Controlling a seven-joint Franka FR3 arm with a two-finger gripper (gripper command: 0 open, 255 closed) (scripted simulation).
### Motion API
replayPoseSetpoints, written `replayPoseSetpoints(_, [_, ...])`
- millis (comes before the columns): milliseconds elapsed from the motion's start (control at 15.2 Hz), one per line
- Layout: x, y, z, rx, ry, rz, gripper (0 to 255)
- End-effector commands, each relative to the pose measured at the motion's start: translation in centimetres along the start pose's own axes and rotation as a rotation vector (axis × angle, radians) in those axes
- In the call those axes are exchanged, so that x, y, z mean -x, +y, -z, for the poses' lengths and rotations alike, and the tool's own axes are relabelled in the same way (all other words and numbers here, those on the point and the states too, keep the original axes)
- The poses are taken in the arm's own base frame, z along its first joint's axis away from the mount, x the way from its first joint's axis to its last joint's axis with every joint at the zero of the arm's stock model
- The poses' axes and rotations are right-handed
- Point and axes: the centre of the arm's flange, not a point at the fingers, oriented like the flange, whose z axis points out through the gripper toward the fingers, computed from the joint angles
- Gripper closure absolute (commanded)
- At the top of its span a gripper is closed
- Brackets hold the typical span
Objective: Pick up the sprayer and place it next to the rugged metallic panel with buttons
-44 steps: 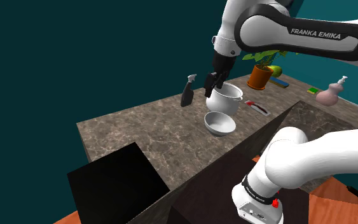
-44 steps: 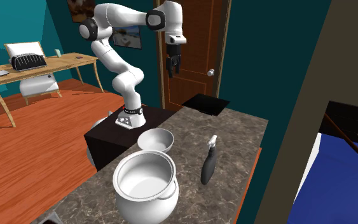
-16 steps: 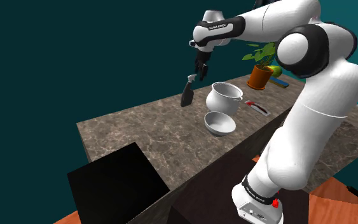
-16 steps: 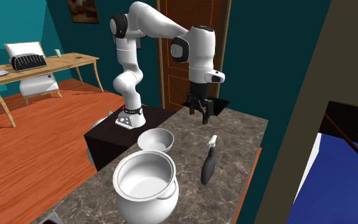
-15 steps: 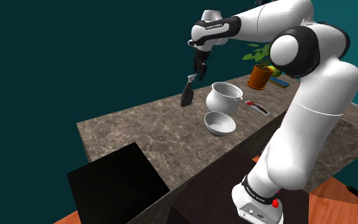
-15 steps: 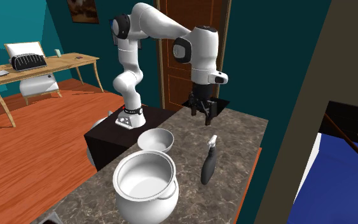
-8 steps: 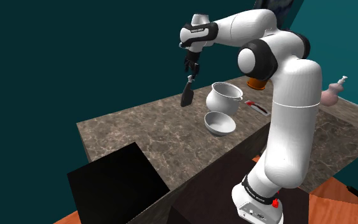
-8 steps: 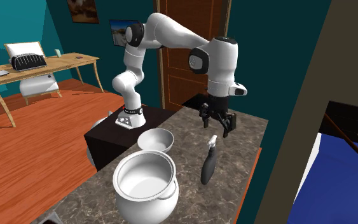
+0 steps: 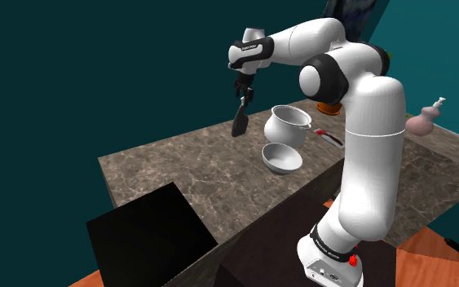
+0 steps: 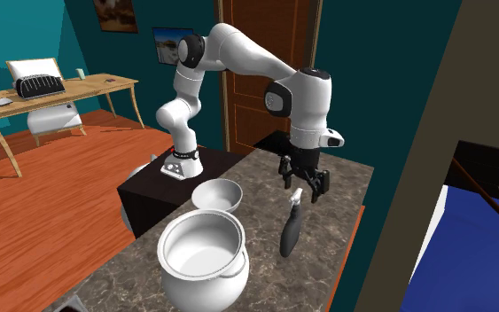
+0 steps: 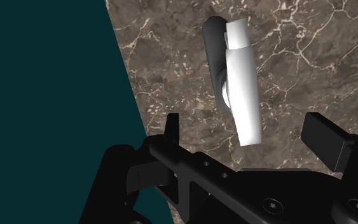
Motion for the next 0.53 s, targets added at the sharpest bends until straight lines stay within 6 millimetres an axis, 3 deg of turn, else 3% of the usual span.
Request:
replayPoseSetpoints(0, [-0.05,-0.01,-0.2,0.001,0.0,0.0,0])
replayPoseSetpoints(330, [-0.05,-0.01,-0.19,0.001,0.0,0.0,0])
replayPoseSetpoints(396, [-0.05,-0.01,-0.19,0.001,0.0,0.0,255])
replayPoseSetpoints(462, [-0.05,-0.01,-0.19,0.001,0.0,0.0,255])
